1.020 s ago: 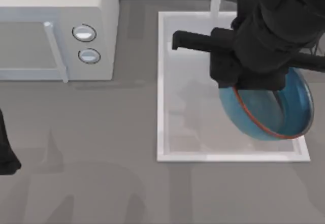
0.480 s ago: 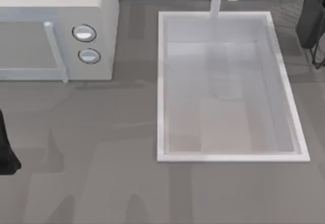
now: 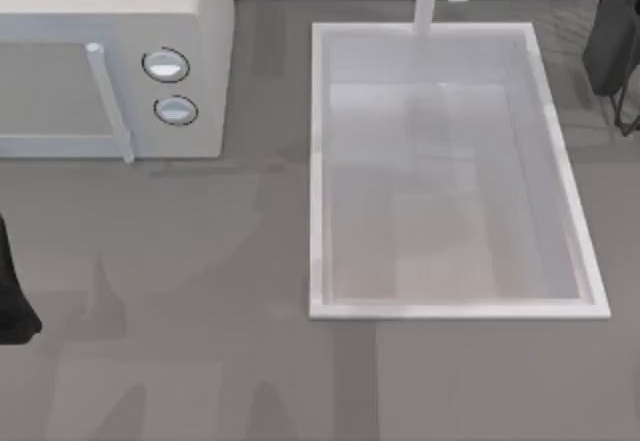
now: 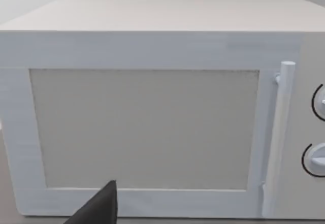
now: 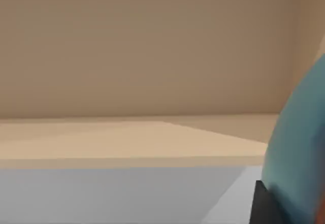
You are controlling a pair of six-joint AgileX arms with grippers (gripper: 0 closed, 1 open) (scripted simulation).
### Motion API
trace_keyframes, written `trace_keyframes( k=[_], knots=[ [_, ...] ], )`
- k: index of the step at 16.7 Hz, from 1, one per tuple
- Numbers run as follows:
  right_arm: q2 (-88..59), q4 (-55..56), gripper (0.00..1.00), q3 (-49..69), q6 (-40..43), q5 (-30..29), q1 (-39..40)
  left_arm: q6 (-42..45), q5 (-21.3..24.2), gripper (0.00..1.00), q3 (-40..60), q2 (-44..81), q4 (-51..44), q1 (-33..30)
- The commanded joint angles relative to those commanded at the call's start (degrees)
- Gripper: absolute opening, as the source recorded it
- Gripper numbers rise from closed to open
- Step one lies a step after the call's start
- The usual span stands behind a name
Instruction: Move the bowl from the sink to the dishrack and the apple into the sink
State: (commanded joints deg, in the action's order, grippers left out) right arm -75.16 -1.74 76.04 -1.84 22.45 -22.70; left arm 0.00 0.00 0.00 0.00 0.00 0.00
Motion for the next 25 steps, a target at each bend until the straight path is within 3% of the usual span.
trace_keyframes(
  k=[10, 20, 25],
  knots=[
    [-3.17, 5.2, 0.0, -1.47, 0.85, -0.38, -0.59, 0.0, 0.0, 1.0, 0.0, 0.0, 0.0, 0.0],
    [-24.02, 42.2, 0.0, -16.14, 1.1, -5.29, 3.85, 0.0, 0.0, 1.0, 0.0, 0.0, 0.0, 0.0],
    [-27.8, 48.9, 0.0, -19.97, 0.91, -6.56, 5.12, 0.0, 0.0, 1.0, 0.0, 0.0, 0.0, 0.0]
  ],
)
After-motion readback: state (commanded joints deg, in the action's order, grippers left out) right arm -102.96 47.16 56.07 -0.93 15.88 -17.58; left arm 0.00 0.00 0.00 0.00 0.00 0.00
